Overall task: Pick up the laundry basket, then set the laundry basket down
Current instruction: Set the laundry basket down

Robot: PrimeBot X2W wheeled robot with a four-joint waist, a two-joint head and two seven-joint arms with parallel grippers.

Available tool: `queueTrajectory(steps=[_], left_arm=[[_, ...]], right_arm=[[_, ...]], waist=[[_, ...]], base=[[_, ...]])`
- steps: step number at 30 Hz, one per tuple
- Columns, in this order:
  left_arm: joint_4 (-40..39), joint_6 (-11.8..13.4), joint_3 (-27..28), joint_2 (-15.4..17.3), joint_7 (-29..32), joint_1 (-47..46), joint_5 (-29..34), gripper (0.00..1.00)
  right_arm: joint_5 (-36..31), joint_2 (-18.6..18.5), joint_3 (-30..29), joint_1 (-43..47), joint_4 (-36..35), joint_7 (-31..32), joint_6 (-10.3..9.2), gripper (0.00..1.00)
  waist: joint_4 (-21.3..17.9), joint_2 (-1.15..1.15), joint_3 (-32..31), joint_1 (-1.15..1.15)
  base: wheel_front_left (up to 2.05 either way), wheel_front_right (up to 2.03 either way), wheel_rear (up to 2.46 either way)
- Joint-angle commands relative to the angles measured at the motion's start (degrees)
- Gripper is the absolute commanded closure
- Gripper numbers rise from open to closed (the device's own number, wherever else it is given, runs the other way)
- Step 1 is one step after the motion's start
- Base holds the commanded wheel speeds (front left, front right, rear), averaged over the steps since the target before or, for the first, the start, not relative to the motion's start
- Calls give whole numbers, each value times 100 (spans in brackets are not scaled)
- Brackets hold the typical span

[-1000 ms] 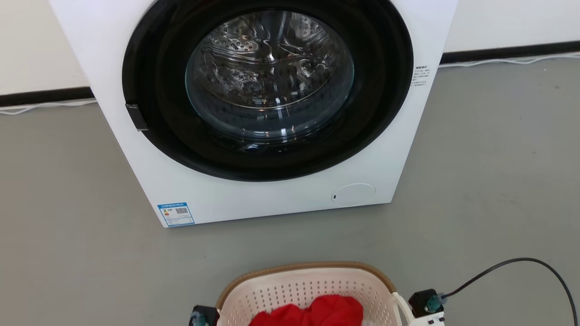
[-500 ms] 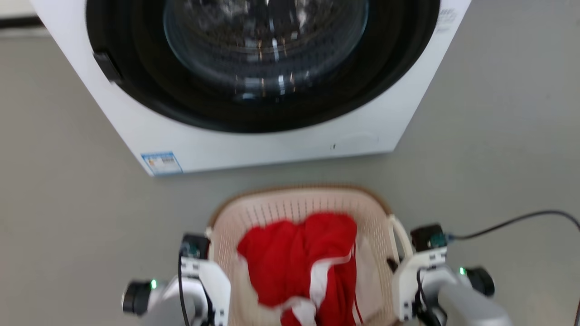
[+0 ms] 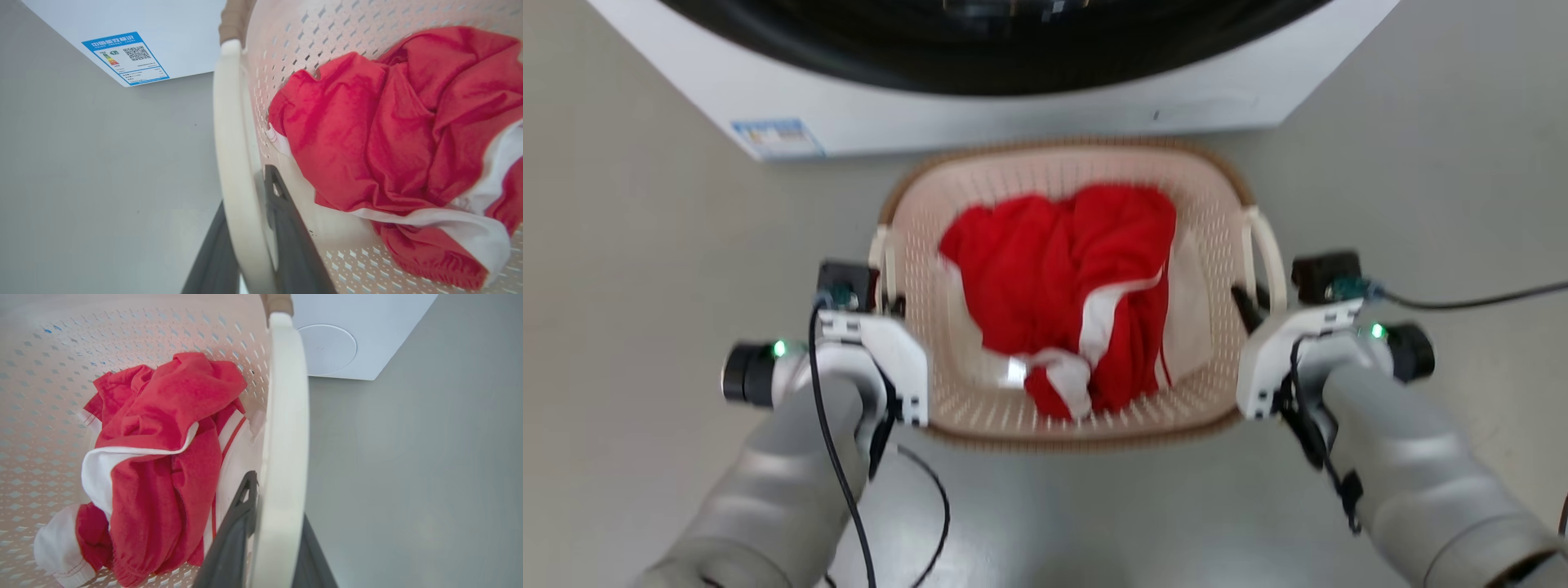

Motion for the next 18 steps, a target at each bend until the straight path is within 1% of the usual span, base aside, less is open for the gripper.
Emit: queueTrajectory(steps=[1,8,11,18], left_arm=[[-81,10,88,97,-93,-303,45,100],[-158,83,202,127,-174,-818,145,100],[-214,109,256,128,-181,-938,180,100],[-607,261,486,222,-185,-1278,515,100]], right_arm=[[-134,171,70,-120,-28,-174,107,100],[-400,171,-100,-643,157,-389,107,100],[-488,171,-184,-736,186,-420,107,100],[-806,96,-545,-975,211,-470,107,100]], waist=[[123,0,534,0],[227,0,1210,0],[263,0,1354,0],[358,0,1842,0]], base=[[0,0,0],[0,0,0],[0,0,0],[0,0,0]])
